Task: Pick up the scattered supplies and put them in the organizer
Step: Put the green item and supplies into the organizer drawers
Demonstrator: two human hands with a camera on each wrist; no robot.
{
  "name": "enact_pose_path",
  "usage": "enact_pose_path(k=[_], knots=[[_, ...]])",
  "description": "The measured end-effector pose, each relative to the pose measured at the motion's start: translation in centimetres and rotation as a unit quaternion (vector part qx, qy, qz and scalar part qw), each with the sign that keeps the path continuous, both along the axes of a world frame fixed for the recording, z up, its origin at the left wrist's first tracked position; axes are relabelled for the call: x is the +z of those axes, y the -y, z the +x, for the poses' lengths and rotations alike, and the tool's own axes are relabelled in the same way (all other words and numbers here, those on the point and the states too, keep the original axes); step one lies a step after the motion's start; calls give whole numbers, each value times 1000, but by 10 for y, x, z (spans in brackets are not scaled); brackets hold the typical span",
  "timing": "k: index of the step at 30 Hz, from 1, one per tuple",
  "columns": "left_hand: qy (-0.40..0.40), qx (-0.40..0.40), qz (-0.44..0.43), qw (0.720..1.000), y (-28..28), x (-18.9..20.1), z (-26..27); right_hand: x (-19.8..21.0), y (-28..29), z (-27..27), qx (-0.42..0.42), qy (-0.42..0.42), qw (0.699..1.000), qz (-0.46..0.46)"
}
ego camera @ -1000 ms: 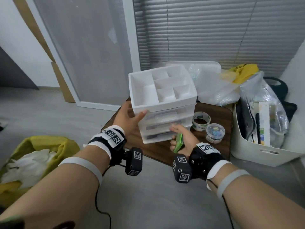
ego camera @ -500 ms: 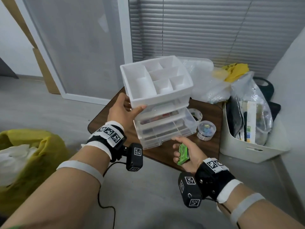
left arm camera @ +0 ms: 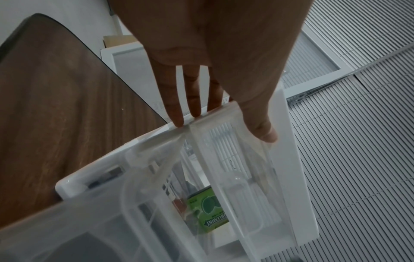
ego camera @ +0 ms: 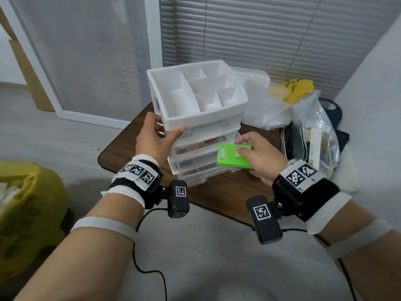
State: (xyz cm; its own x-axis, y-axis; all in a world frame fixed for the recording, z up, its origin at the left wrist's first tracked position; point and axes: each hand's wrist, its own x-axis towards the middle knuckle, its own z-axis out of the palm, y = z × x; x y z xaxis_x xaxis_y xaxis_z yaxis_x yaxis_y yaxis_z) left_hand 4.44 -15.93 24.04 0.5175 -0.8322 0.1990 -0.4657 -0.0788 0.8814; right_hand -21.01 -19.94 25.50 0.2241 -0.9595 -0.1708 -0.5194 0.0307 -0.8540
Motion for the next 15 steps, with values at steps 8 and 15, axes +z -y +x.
enact_pose_path(k=[8, 15], knots=[[-17, -21, -2, 1000, -1, 1, 3, -15, 35, 38, -27, -29, 999, 27], [1, -33, 3, 999, 2, 4, 6, -16, 10, 30, -18, -149, 980, -127]])
